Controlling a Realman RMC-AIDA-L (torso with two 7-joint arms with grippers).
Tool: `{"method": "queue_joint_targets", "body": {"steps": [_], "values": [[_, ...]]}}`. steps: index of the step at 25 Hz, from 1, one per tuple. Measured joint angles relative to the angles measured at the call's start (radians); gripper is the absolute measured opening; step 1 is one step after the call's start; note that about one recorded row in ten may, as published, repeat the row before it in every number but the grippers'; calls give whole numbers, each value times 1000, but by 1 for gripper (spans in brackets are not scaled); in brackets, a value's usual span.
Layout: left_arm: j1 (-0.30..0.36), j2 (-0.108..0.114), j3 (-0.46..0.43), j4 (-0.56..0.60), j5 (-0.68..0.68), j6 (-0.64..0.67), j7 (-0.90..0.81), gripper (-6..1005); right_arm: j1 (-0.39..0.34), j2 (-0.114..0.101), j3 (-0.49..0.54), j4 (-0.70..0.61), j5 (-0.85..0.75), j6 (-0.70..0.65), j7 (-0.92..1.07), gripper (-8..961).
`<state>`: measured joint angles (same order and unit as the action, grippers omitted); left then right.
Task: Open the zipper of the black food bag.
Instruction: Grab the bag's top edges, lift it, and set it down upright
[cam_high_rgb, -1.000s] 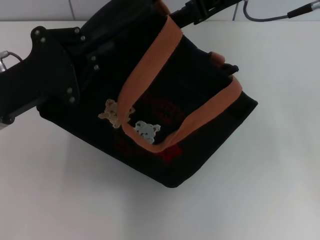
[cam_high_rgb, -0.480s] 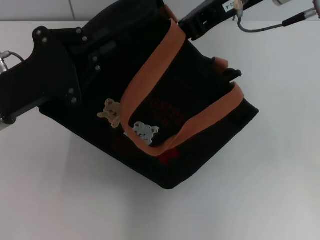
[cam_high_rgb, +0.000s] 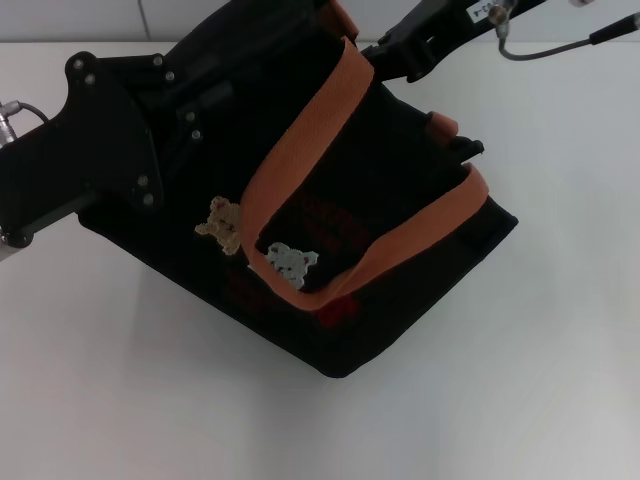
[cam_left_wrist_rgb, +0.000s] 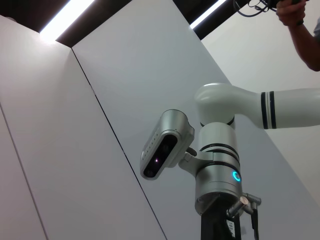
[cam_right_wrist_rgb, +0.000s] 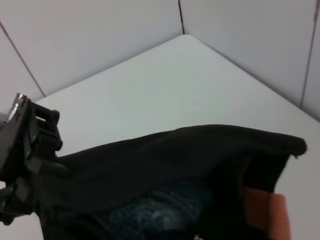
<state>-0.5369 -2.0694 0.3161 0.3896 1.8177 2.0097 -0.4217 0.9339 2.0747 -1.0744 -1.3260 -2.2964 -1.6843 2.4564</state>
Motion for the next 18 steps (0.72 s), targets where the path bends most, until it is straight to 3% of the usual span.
{"method": "queue_joint_targets", "body": {"steps": [8, 18], "values": [[0, 0, 0, 1, 0, 1, 0, 110, -47, -8, 20, -85, 0, -18, -58, 0], [0, 0, 0, 3, -6, 1, 1, 111, -42, -7, 12, -87, 4, -64, -130, 115]]}}
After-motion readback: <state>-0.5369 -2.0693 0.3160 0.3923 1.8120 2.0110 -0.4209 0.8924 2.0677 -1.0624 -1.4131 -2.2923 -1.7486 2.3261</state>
